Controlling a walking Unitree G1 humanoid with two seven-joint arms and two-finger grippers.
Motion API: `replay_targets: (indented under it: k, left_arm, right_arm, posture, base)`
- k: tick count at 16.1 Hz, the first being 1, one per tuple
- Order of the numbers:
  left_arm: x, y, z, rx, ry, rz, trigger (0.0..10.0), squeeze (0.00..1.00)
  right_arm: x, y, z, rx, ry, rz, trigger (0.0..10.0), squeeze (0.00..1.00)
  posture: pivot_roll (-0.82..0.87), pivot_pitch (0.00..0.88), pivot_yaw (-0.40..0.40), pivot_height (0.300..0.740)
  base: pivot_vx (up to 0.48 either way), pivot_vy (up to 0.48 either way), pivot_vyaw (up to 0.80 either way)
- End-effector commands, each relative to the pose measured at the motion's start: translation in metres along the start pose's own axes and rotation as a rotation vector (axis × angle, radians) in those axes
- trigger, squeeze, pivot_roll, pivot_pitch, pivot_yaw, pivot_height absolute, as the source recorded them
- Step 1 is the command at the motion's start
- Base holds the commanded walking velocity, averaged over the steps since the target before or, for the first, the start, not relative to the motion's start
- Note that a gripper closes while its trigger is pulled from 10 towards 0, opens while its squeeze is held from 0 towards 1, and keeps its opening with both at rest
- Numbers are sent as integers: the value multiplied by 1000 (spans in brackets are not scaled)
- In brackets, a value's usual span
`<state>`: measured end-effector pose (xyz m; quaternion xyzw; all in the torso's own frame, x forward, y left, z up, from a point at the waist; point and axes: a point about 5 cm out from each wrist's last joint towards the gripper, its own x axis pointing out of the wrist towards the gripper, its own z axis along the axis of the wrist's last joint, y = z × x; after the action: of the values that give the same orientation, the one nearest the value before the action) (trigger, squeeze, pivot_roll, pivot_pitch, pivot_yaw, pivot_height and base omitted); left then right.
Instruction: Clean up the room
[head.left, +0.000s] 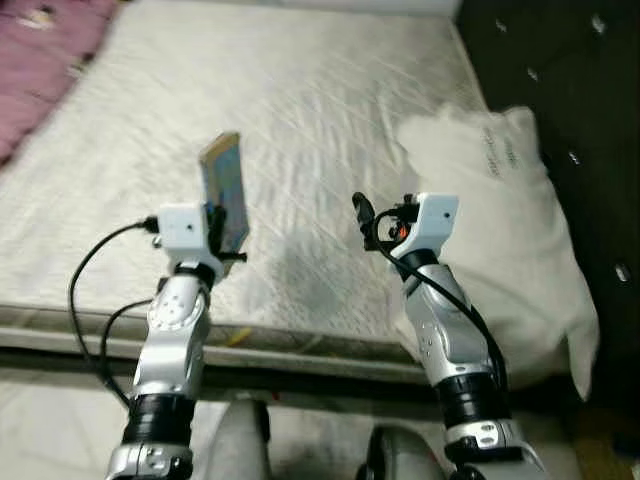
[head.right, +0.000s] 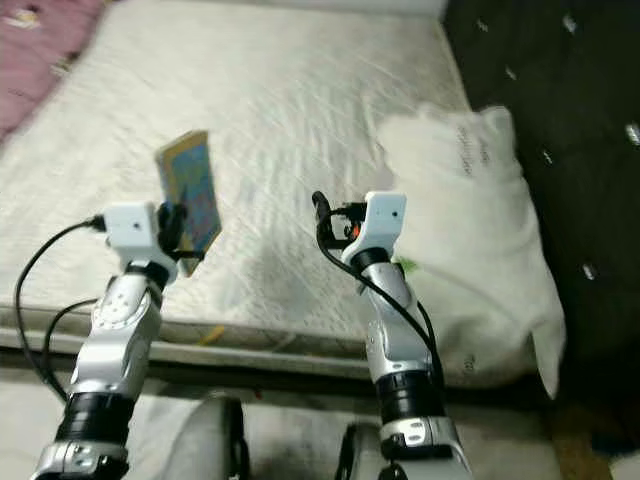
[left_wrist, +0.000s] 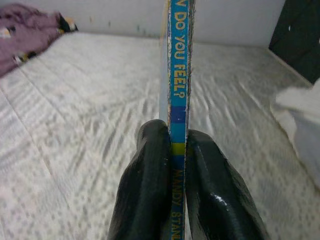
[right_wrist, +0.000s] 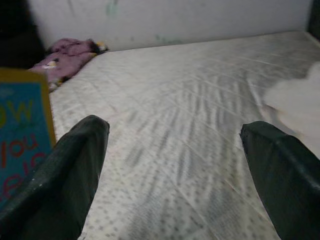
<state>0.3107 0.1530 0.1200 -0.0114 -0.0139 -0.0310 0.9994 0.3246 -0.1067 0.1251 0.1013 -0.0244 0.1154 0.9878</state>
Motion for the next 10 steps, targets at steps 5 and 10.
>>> replay_targets:
  k: [5, 10]
  left_arm:
    - [6, -8, 8, 15, -39, -47, 10000, 0]
    - [2, -7, -3, -10, 3, -47, 10000, 0]
  right_arm:
    - [-6, -12, -3, -19, 8, -48, 10000, 0]
    - [-8, -17, -9, -9, 42, -111, 10000, 0]
  posture:
    - [17, 0, -15, 740]
    - [18, 0, -4, 740]
  base:
    - [0, 0, 0]
    - [0, 0, -486]
